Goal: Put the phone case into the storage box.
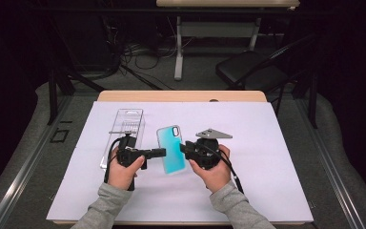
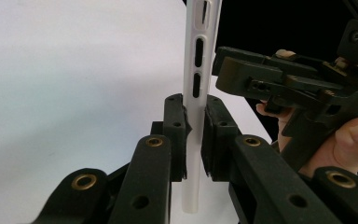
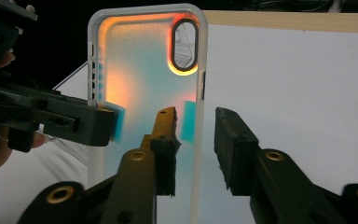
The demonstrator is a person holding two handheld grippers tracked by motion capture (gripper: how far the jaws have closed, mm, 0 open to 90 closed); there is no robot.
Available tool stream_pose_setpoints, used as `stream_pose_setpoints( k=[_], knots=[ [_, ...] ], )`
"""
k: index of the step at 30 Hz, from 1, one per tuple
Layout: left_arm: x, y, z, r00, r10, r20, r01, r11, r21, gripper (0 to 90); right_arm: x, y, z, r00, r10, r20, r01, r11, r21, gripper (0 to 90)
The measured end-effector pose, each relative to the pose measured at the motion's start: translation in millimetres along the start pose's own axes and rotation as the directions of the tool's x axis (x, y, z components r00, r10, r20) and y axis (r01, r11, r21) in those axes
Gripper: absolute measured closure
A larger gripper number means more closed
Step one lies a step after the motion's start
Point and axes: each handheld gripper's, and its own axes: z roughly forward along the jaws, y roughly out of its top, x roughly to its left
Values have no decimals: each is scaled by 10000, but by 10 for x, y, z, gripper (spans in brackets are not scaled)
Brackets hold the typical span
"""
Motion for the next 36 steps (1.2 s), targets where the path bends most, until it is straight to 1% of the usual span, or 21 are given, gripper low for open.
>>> stream_pose_setpoints(
  k=[2,6,7,9,10,11,13,15,17,18,21,22,25,27,28,29,31,32,33,35,36],
  knots=[
    [11,5,-11,9997,258,12,-258,9997,24,818,-10,9,-15,10000,-10,-73,10,10000,78,658],
    [0,6,-30,9995,309,-39,-309,9995,-6,818,-39,21,-15,9997,22,-230,-19,9999,119,620],
    [4,9,-38,9989,476,-24,-476,9989,-8,818,-43,25,-19,9994,78,-352,-72,9998,172,610],
    [-1,13,-51,9984,565,35,-565,9984,0,818,-53,34,-30,9983,23,-590,-11,9998,207,597],
    [-2,14,-56,9977,673,85,-672,9977,-41,818,-53,35,-34,9978,-68,-666,75,9999,106,587],
    [-10,17,-66,9969,781,110,-781,9969,-70,818,-52,39,-48,9972,-174,-725,181,9998,97,581],
    [-25,23,-83,9962,864,92,-863,9962,-118,818,-53,42,-67,9967,-278,-768,283,9996,56,578],
    [-26,29,-101,9944,1048,140,-1046,9944,-156,818,-63,47,-87,9949,-305,-966,307,9995,6,572],
    [-28,41,-133,9937,1111,156,-1107,9936,-243,818,-69,55,-117,9929,-255,-1165,259,9997,15,565],
    [-29,45,-142,9936,1113,185,-1107,9934,-282,818,-75,59,-134,9913,-230,-1295,222,9997,-79,561],
    [-34,63,-185,9914,1288,226,-1280,9911,-367,817,-91,70,-174,9868,-146,-1611,126,9998,-134,560],
    [-37,70,-201,9899,1394,240,-1384,9896,-402,818,-96,72,-185,9852,-104,-1709,68,9997,-219,559],
    [-63,92,-258,9808,1916,358,-1904,9810,-363,818,-107,81,-223,9820,-155,-1881,107,9996,-265,553],
    [-84,106,-296,9723,2318,307,-2306,9723,-375,817,-105,77,-244,9817,-202,-1895,137,9993,-352,551],
    [-99,109,-311,9712,2367,289,-2355,9711,-399,818,-108,75,-253,9809,-293,-1925,219,9989,-402,551],
    [-105,116,-332,9673,2516,309,-2503,9673,-410,818,-104,71,-264,9797,-281,-1984,206,9990,-399,551],
    [-110,123,-358,9645,2620,322,-2605,9644,-462,818,-94,70,-281,9754,-387,-2172,276,9982,-537,547],
    [-108,130,-369,9618,2716,336,-2699,9617,-489,818,-89,74,-290,9736,-437,-2239,317,9979,-567,543],
    [-110,131,-379,9615,2725,357,-2705,9613,-521,818,-88,79,-297,9714,-586,-2301,439,9967,-685,538],
    [-109,137,-397,9601,2772,381,-2749,9598,-561,818,-87,95,-310,9651,-693,-2526,501,9954,-816,531],
    [-109,139,-402,9600,2772,392,-2748,9598,-562,818,-87,98,-314,9636,-690,-2581,475,9949,-889,530]
  ],
)
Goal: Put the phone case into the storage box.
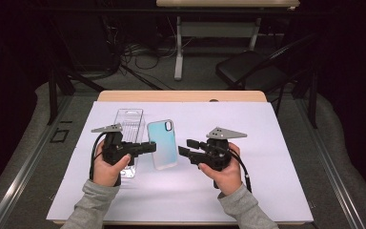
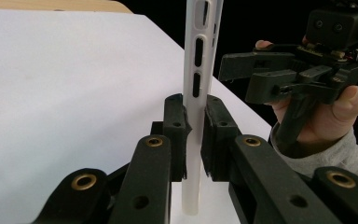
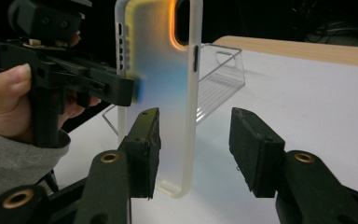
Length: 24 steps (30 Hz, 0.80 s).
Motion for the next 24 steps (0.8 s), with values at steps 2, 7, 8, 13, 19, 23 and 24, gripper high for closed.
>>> stream_pose_setpoints(
  k=[2,7,8,13,19,23,24],
  knots=[
    [0,2,-8,10000,-14,30,14,10000,-22,818,1,9,-16,10000,-54,-8,54,9999,-88,520],
    [-4,5,-14,10000,51,59,-51,10000,-40,817,-10,29,-36,9993,-334,139,340,9987,-382,498],
    [-7,5,-15,10000,49,80,-48,10000,-38,818,-15,32,-39,9996,-278,92,282,9990,-349,495],
    [-19,6,-10,9998,105,164,-105,9999,-22,818,-34,33,-32,9993,-152,-341,149,9998,-93,493],
    [-41,4,6,9995,180,270,-182,9998,86,818,-27,18,-4,9977,-130,-666,156,9992,375,493],
    [-74,5,18,9989,227,416,-230,9997,71,818,-18,8,13,9971,-137,-743,177,9984,542,491],
    [-81,6,20,9986,252,463,-257,9996,94,818,-20,8,14,9969,-147,-767,191,9982,575,490]
  ],
)
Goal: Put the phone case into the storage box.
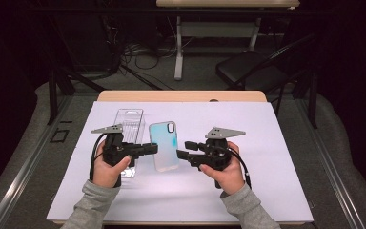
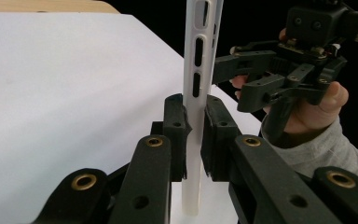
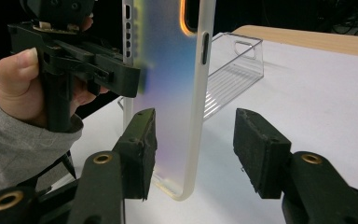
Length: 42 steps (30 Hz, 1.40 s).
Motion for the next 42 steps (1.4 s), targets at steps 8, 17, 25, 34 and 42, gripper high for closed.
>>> stream_pose_setpoints(
  k=[8,17,25,34,42],
  knots=[
    [-56,-6,51,9997,144,198,-147,9998,126,817,13,-7,9,9991,-280,-320,283,9996,83,505],
    [-102,-20,110,9991,227,348,-237,9993,296,818,11,-12,11,9990,-268,-368,273,9995,127,564],
    [-116,-34,152,9986,251,459,-269,9989,375,818,-10,-12,2,9983,-79,-580,94,9996,263,605],
    [-123,-43,174,9982,260,533,-283,9987,432,818,-16,-21,12,9975,5,-709,18,9995,317,644],
    [-123,-43,173,9978,227,621,-252,9989,401,818,-31,-23,4,9968,80,-793,-57,9995,299,703]
  ],
)
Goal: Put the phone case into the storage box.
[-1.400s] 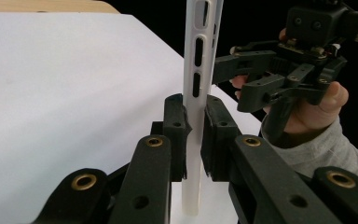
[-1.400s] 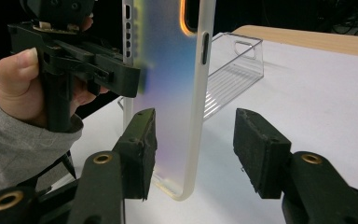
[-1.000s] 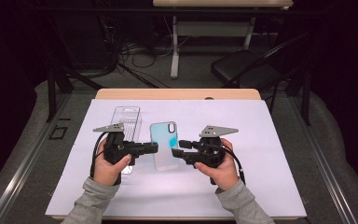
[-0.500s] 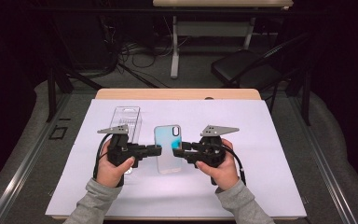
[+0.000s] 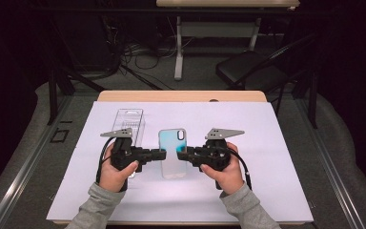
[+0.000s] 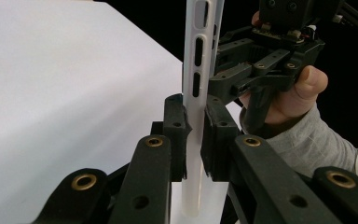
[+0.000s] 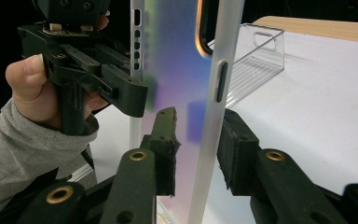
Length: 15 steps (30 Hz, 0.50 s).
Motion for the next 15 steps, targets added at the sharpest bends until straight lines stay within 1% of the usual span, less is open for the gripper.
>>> stream_pose_setpoints(
  k=[11,15],
  knots=[
    [-3,-1,1,10000,-20,15,20,10000,-24,818,-21,-1,-9,9999,133,-48,-133,9999,-16,758],
    [-6,-3,4,10000,-18,14,18,10000,-8,818,-37,-3,-12,9997,219,-121,-219,9998,-1,763]
  ],
)
